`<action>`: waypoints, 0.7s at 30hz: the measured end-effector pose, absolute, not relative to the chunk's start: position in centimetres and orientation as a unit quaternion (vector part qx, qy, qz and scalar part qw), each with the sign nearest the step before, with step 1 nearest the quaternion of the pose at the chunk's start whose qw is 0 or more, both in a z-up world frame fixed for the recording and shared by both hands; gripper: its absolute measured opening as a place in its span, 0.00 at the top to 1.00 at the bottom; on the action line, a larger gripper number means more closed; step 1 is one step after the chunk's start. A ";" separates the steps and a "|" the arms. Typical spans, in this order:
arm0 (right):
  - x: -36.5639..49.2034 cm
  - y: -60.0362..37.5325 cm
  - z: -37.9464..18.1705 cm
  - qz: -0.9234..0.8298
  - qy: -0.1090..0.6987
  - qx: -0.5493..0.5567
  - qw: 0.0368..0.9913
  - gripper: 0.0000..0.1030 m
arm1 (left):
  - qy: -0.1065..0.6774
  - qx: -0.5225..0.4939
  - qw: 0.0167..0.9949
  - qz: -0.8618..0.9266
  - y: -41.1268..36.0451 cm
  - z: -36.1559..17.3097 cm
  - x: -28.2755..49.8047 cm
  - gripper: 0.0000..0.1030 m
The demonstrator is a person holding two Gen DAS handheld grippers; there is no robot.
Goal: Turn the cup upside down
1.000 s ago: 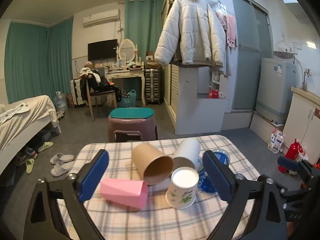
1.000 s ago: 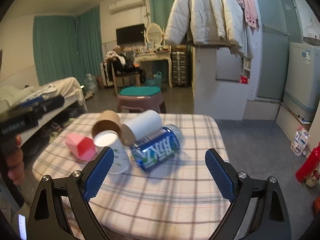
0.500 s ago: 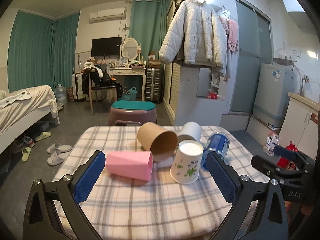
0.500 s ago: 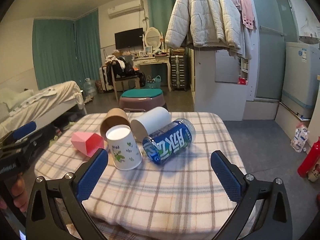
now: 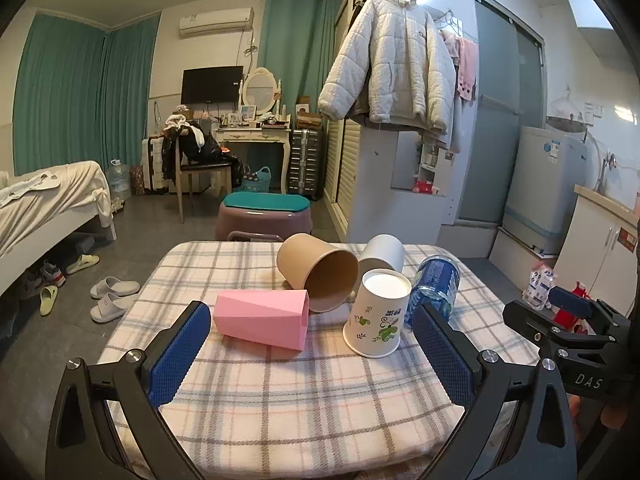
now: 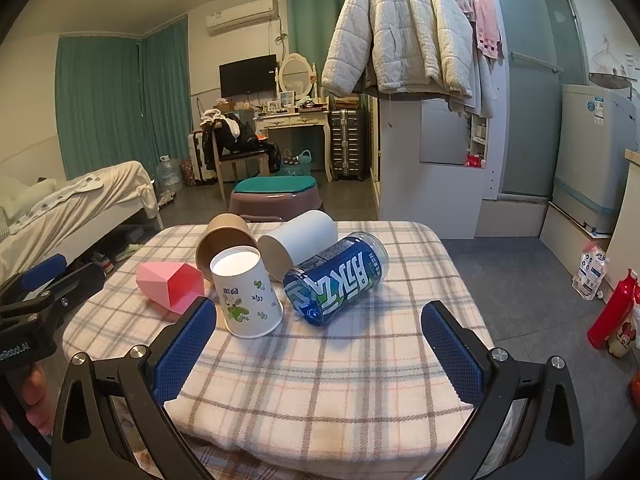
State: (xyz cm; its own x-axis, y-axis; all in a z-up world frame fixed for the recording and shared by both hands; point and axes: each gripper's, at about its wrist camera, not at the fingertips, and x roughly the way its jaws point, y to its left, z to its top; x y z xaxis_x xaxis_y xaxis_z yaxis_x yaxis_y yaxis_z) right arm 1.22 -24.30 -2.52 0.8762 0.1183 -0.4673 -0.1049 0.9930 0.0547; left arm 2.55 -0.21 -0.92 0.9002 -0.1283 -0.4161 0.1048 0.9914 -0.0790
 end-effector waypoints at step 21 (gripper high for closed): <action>1.3 -25.0 -2.8 0.056 0.246 0.020 0.967 0.00 | 0.220 -0.012 0.974 -0.050 -1.2 -1.2 2.9 0.00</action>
